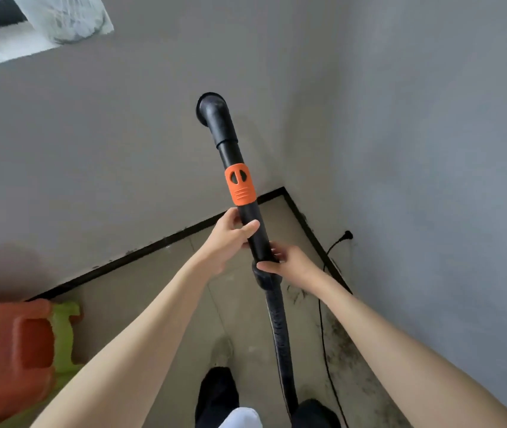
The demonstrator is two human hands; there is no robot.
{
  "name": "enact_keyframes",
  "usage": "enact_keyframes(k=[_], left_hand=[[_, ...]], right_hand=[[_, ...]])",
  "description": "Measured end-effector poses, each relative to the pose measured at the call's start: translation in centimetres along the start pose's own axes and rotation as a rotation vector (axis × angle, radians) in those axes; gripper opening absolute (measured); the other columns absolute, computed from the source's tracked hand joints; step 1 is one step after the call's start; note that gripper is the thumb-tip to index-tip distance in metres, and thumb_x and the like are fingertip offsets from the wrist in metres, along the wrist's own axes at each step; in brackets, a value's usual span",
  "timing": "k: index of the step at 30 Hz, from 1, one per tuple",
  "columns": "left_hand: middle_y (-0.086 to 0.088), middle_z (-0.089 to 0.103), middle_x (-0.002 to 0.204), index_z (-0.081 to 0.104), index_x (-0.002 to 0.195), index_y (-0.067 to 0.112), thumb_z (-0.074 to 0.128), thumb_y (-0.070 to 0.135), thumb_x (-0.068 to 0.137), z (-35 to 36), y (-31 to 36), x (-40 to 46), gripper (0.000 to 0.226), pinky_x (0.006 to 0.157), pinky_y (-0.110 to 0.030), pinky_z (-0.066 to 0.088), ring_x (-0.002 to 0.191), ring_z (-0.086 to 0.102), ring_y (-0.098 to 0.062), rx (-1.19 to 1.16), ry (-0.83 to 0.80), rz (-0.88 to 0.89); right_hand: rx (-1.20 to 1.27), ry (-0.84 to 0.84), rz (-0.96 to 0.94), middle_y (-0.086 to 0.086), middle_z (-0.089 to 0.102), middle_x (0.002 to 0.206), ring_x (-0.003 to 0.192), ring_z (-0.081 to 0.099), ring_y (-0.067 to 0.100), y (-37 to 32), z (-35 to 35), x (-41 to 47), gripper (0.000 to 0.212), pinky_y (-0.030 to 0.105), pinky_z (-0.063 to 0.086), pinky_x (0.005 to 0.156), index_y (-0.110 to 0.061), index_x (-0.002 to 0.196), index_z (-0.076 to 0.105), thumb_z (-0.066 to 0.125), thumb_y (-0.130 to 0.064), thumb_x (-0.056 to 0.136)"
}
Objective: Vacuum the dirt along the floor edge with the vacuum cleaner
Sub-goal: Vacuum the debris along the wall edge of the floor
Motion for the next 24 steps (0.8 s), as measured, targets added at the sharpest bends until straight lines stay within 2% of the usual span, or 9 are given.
enact_keyframes(k=[5,8,10,12,15,18,20,22,24], left_hand=[[-0.004,0.06,0.104,0.052,0.104,0.018,0.054,0.007,0.094,-2.2,-0.7,3.0,0.015,0.077,-0.028,0.057,0.091,0.064,-0.015,0.124,-0.19,-0.018],[-0.011,0.059,0.112,0.051,0.11,0.013,0.053,0.006,0.094,-2.4,-0.8,4.3,0.018,0.089,-0.038,0.054,0.1,0.062,-0.023,0.201,-0.269,-0.027],[-0.011,0.059,0.11,0.051,0.112,0.011,0.052,0.005,0.094,-2.1,-0.6,5.2,0.019,0.09,-0.039,0.053,0.1,0.061,-0.023,0.213,-0.306,-0.016],[-0.009,0.058,0.106,0.05,0.114,0.008,0.051,0.003,0.095,-1.7,-0.4,5.9,0.02,0.086,-0.036,0.056,0.096,0.061,-0.022,0.156,-0.354,-0.019],[-0.006,0.059,0.103,0.049,0.117,0.004,0.049,0.002,0.097,-0.8,-0.3,6.7,0.02,0.072,-0.025,0.058,0.092,0.064,-0.019,0.047,-0.433,-0.048],[-0.005,0.061,0.1,0.051,0.115,0.004,0.047,0.003,0.098,1.0,-0.1,7.1,0.018,0.071,-0.025,0.058,0.09,0.065,-0.018,0.0,-0.499,-0.064],[-0.003,0.063,0.098,0.054,0.11,0.007,0.047,0.004,0.098,2.3,0.1,7.2,0.014,0.072,-0.027,0.058,0.09,0.065,-0.019,-0.004,-0.548,-0.07],[-0.004,0.064,0.097,0.056,0.105,0.009,0.046,0.005,0.099,3.7,0.3,7.3,0.012,0.074,-0.029,0.058,0.088,0.067,-0.019,-0.02,-0.614,-0.069],[-0.005,0.066,0.097,0.056,0.104,0.009,0.046,0.006,0.099,4.6,0.3,7.7,0.012,0.076,-0.032,0.058,0.087,0.069,-0.019,-0.041,-0.663,-0.079]], right_hand=[[0.043,0.124,0.111,0.001,0.065,0.104,0.099,0.061,0.018,0.2,2.8,1.4,0.021,0.024,0.047,0.076,-0.021,0.106,0.059,0.069,-0.019,0.089],[0.062,0.178,0.161,0.006,0.068,0.106,0.1,0.063,0.022,0.4,3.8,1.9,0.024,0.032,0.048,0.086,-0.015,0.11,0.061,0.068,-0.024,0.089],[0.095,0.22,0.175,0.003,0.067,0.098,0.094,0.062,0.02,0.7,3.9,2.2,0.021,0.031,0.047,0.083,-0.017,0.105,0.061,0.069,-0.027,0.089],[0.137,0.261,0.194,-0.003,0.065,0.093,0.091,0.062,0.016,1.0,3.7,2.2,0.019,0.026,0.047,0.079,-0.021,0.101,0.06,0.07,-0.03,0.087],[0.176,0.321,0.211,-0.006,0.066,0.095,0.091,0.064,0.012,1.9,3.0,1.5,0.022,0.027,0.049,0.081,-0.026,0.1,0.059,0.073,-0.032,0.084],[0.213,0.389,0.192,-0.017,0.066,0.087,0.078,0.064,-0.003,3.0,2.5,-0.1,0.028,0.018,0.048,0.071,-0.037,0.094,0.056,0.078,-0.032,0.077],[0.225,0.435,0.192,-0.019,0.064,0.089,0.077,0.061,-0.009,4.0,2.2,-1.3,0.039,0.018,0.046,0.071,-0.039,0.099,0.055,0.081,-0.031,0.072],[0.248,0.478,0.216,-0.012,0.063,0.104,0.095,0.062,0.002,5.7,2.3,-2.3,0.056,0.024,0.047,0.081,-0.033,0.117,0.052,0.083,-0.029,0.07],[0.26,0.556,0.265,-0.009,0.061,0.11,0.101,0.06,0.013,7.2,2.7,-3.0,0.062,0.026,0.045,0.08,-0.028,0.124,0.047,0.082,-0.028,0.073]])
Point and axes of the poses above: each hand's wrist, its own x-axis towards the middle knuckle, its own z-axis out of the palm, y = z × x, the point moved 1 cm from there along x, towards the middle knuckle
